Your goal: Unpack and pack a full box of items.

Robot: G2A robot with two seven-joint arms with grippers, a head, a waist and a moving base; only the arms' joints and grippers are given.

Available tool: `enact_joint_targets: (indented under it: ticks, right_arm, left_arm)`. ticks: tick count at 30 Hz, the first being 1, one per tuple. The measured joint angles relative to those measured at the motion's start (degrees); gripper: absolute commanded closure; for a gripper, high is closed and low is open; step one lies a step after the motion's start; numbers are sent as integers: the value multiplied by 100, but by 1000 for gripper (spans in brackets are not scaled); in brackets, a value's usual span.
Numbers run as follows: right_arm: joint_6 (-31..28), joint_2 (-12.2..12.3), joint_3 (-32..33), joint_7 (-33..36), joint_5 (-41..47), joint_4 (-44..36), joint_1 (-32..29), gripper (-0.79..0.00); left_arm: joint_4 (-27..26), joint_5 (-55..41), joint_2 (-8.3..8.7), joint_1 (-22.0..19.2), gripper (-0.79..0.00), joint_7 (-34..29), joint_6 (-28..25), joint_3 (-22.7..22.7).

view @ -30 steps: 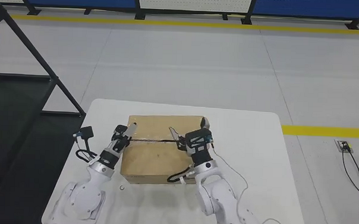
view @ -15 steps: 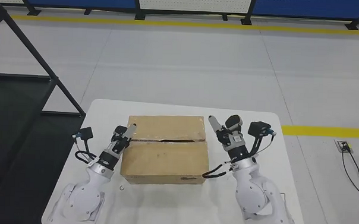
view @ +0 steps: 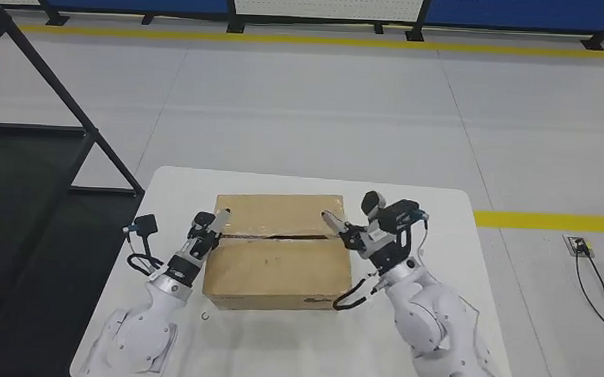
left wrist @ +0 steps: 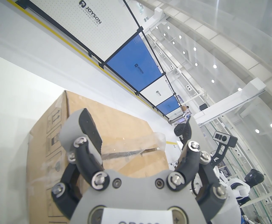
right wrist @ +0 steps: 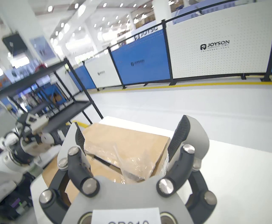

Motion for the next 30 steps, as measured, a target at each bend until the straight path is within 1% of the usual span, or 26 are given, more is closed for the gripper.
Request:
enact_joint_targets:
  ticks: [2,3,5,6,10,13,14,16,18,21,23,25,26,28,30]
  right_arm:
    - [-357,64,8,171,-639,-9,38,-785]
    - [-413,95,0,258,-1157,-21,29,-785]
    - [-289,105,-10,307,-1716,-28,18,-785]
    - [-246,103,-11,304,-1844,-29,16,-785]
    - [-245,101,-11,295,-1430,-27,17,-785]
    - [-273,118,-63,286,-1635,-106,-11,-785]
    - [-190,129,-102,283,-1885,-169,-25,-785]
    - [146,155,-264,263,-2754,-344,-102,-785]
    - [364,182,-416,204,-3591,-496,-217,-785]
    - [636,211,-478,413,-4405,-660,-372,-785]
    - [750,213,-514,619,-4691,-748,-423,-785]
    - [841,210,-561,815,-4886,-813,-451,-653]
    - [850,207,-584,881,-4948,-827,-451,-613]
    - [871,199,-629,1000,-5039,-840,-433,-585]
    - [914,187,-674,1104,-5108,-824,-403,-514]
  left_arm:
    - [2,1,-2,3,-785,3,1,3]
    - [6,2,-2,3,-785,5,6,4]
    - [10,11,-4,0,-785,11,10,6]
    - [12,14,-5,-2,-785,14,11,7]
    - [27,10,-8,-19,-785,23,29,5]
    - [46,20,-11,-37,-785,22,37,14]
    - [53,26,-12,-45,-785,21,40,19]
    - [62,33,-15,-60,-785,21,45,27]
    - [65,40,-16,-72,-785,13,48,32]
    - [67,41,-18,-83,-785,8,56,35]
    - [68,41,-20,-88,-785,7,60,38]
    - [72,42,-22,-96,-785,7,65,43]
    - [74,43,-23,-99,-785,8,66,45]
    - [77,44,-25,-105,-785,9,67,49]
    - [83,41,-26,-109,-785,8,55,51]
